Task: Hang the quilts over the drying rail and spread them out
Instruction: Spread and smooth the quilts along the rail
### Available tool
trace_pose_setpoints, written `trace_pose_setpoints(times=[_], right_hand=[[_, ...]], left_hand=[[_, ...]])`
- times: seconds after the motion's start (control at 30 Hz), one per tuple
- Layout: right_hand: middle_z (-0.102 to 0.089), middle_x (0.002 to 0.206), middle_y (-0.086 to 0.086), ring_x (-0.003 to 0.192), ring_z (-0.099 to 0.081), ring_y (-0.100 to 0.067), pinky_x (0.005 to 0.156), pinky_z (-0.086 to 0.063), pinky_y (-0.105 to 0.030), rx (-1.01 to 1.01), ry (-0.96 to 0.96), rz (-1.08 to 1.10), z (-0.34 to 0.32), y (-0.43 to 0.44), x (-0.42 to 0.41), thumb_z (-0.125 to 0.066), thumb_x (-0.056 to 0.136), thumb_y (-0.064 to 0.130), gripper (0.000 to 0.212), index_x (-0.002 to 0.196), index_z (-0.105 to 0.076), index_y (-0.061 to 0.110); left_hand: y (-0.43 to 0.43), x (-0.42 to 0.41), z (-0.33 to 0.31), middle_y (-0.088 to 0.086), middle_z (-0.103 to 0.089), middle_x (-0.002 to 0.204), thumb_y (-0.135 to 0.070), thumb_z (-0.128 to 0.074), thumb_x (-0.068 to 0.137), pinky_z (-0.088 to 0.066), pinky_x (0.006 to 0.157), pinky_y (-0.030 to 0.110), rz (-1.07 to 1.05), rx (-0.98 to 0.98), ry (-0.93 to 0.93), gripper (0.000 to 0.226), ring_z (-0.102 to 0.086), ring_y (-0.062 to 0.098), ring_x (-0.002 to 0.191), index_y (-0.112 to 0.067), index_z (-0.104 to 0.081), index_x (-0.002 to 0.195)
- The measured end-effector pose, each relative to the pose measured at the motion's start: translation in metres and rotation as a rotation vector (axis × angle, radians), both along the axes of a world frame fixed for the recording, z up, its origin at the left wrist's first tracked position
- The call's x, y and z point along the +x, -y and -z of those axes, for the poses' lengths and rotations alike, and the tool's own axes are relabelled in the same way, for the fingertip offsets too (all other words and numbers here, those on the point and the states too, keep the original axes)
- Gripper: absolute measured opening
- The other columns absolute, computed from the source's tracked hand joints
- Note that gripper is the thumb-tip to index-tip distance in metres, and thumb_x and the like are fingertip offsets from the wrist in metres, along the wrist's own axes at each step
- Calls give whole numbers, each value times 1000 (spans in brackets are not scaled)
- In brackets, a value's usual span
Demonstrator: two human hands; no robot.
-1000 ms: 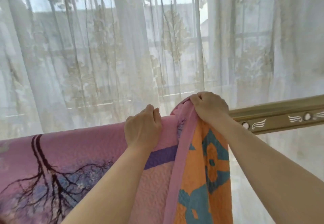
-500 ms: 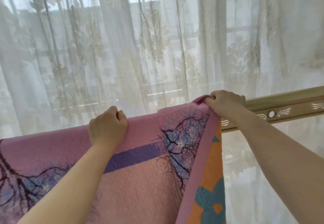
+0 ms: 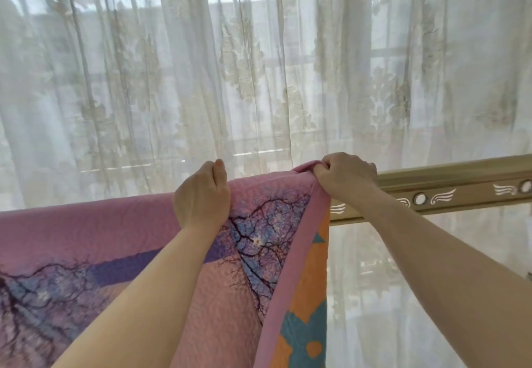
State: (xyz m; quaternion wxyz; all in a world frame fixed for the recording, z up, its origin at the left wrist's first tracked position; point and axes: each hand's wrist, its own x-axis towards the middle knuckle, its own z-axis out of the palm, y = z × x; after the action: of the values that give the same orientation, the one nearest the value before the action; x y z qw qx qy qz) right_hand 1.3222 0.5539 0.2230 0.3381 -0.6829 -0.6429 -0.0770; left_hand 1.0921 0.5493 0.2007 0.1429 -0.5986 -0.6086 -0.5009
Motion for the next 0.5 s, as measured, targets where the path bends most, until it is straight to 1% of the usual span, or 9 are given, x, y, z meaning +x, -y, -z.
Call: trace_pose_setpoints(times=[0.07,0.13,0.27,0.33,0.4,0.43,0.5], right_hand=[[-57,68,6,75,-53,-21,84,-29,-41,62,5,37,-2,-1,9,-37,91,36,32,66,-54,25],[-56,69,5,73,-51,-22,81,-27,-40,84,19,90,-4,-2,26,-35,91,35,32,71,-58,24],[-63,83,-3,79,-51,-25,81,-29,-40,-25,-23,209,-8,-3,75,-36,91,41,35,84,-62,19],[-64,93,-4,83,-51,-26,84,-32,-39,-56,-57,200,-6,-3,91,-43,90,42,28,94,-59,20],[-64,100,2,92,-55,-25,90,-32,-40,-48,-118,117,-4,-5,93,-46,88,35,18,102,-55,28],[-65,102,6,95,-55,-23,92,-29,-40,-50,-146,73,-4,-7,90,-44,88,28,19,101,-57,32],[-67,102,10,92,-51,-17,93,-24,-39,-60,-213,52,-4,-9,83,-38,85,17,34,89,-67,35]], left_hand=[[-4,-1,-1,-3,-48,58,-37,-26,102,-29,56,33,-14,-4,10,45,-45,20,58,-17,-44,65],[-10,-4,-2,0,-50,59,-37,-27,101,-30,55,33,-43,-7,18,47,-47,22,59,-15,-46,64],[-14,-12,-3,2,-50,58,-34,-33,99,-27,51,31,-96,-21,-10,45,-45,22,55,-14,-47,62],[-16,-13,-2,2,-50,56,-33,-35,98,-25,48,29,-124,-21,-24,44,-44,21,52,-14,-46,60],[-18,-11,-2,3,-50,56,-32,-36,98,-25,47,28,-157,-26,-33,43,-43,19,51,-12,-47,61],[-18,-11,-1,3,-50,56,-32,-36,97,-24,47,28,-168,-30,-38,43,-42,19,50,-11,-48,62],[-19,-9,-1,4,-51,57,-32,-36,97,-25,47,28,-173,-36,-47,42,-42,20,51,-11,-49,63]])
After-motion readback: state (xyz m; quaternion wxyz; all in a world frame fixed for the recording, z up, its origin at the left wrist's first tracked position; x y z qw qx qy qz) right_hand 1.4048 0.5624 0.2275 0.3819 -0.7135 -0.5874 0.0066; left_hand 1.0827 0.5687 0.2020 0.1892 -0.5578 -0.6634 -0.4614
